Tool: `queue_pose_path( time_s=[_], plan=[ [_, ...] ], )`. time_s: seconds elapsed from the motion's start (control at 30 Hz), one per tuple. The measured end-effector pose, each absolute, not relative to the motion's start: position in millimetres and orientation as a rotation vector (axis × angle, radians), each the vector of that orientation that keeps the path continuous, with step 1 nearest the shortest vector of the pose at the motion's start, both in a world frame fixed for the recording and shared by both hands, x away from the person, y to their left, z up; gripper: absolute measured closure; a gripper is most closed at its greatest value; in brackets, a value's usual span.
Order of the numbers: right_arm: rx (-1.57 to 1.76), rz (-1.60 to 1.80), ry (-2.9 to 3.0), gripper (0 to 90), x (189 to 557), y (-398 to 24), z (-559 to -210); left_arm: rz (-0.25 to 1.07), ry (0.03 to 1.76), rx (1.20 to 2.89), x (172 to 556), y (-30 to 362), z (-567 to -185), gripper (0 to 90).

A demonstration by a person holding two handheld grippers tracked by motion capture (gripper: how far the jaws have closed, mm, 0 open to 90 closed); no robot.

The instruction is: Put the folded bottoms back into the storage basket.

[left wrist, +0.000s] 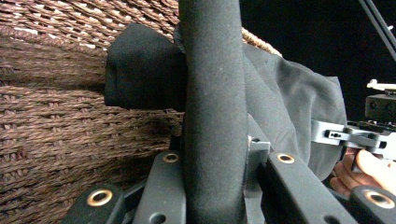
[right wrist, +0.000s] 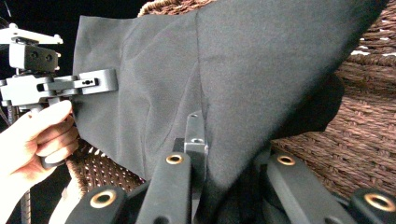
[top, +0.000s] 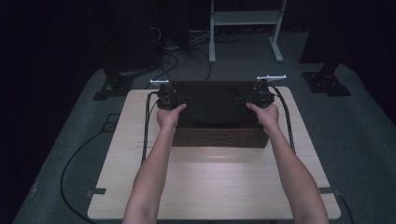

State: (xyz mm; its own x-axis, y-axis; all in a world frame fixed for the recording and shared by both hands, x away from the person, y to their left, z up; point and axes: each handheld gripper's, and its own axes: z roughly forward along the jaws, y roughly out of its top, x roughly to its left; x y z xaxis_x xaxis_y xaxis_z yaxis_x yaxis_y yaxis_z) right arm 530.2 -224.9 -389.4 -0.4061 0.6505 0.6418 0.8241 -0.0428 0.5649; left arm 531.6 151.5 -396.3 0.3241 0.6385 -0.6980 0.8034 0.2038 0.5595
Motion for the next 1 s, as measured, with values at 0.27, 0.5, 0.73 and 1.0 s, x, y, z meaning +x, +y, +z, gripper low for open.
queue_pose_path(
  time_s=[0.27, 0.5, 0.73, 1.0],
  plan=[
    [-1.604, -1.421, -2.047, 76.9, 530.2, -224.8, -389.9, -0.181, 1.392, 1.511, 532.0, 150.9, -396.3, 74.8],
    [-1.605, -1.412, -2.054, 76.9, 530.5, -224.4, -391.7, -0.166, 1.399, 1.514, 531.4, 150.3, -395.9, 74.7],
    [-1.614, -1.376, -2.084, 76.9, 530.3, -223.0, -392.5, -0.143, 1.419, 1.489, 530.4, 156.3, -395.0, 74.6],
    [-1.647, -1.273, -2.180, 76.5, 531.5, -214.6, -394.6, -0.151, 1.405, 1.494, 529.2, 155.6, -395.1, 72.7]
  ],
)
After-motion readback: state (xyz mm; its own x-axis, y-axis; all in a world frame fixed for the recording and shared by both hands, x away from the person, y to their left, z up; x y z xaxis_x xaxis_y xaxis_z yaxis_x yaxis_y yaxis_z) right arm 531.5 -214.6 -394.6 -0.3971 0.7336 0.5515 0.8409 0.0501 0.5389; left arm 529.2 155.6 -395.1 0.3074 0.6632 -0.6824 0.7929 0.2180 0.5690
